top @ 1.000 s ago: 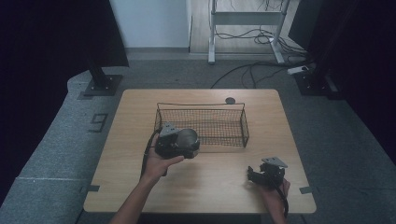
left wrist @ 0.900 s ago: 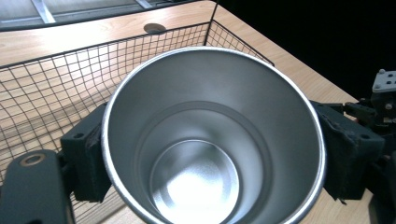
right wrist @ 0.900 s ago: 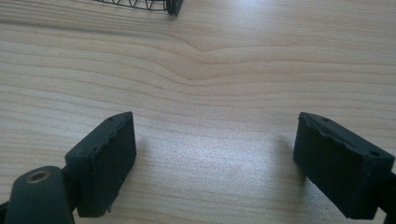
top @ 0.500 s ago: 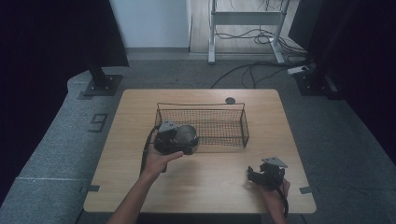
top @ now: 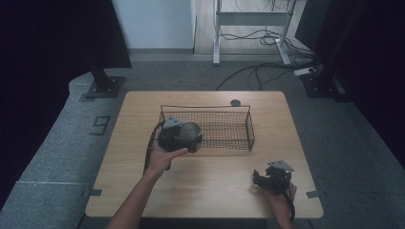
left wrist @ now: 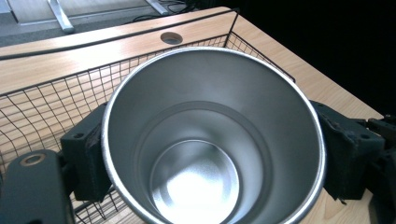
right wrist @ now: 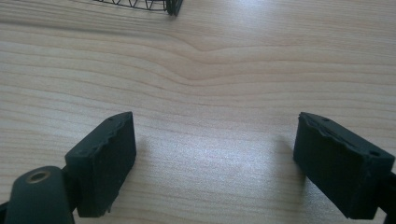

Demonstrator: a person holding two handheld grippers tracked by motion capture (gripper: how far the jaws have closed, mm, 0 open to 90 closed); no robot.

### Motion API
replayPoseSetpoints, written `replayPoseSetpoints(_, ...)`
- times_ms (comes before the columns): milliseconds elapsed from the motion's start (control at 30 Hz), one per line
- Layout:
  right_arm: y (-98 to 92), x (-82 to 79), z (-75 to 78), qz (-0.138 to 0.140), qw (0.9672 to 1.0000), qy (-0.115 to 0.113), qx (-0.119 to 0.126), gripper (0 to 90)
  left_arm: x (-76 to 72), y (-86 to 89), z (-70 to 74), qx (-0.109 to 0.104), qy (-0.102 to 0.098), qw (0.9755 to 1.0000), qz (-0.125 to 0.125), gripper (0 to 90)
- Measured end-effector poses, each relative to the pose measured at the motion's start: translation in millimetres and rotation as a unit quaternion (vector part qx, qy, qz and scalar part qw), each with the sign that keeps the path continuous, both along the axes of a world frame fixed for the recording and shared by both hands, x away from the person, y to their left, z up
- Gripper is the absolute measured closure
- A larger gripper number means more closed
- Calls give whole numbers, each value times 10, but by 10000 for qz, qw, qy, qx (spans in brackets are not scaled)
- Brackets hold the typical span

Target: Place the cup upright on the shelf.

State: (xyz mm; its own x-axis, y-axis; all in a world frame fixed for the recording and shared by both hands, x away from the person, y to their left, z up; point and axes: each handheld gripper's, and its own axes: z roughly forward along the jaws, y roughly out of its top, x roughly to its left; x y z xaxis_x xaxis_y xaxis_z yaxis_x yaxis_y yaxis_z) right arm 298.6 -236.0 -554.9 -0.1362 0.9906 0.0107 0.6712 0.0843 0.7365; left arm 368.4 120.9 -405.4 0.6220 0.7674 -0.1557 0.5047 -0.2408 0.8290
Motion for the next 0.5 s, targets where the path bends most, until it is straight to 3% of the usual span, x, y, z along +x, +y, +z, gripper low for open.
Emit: replayPoseSetpoints(500, 0, 0, -2, -3, 10000, -8, -4, 130, 140, 33, 17, 8, 59, 9999, 114, 146)
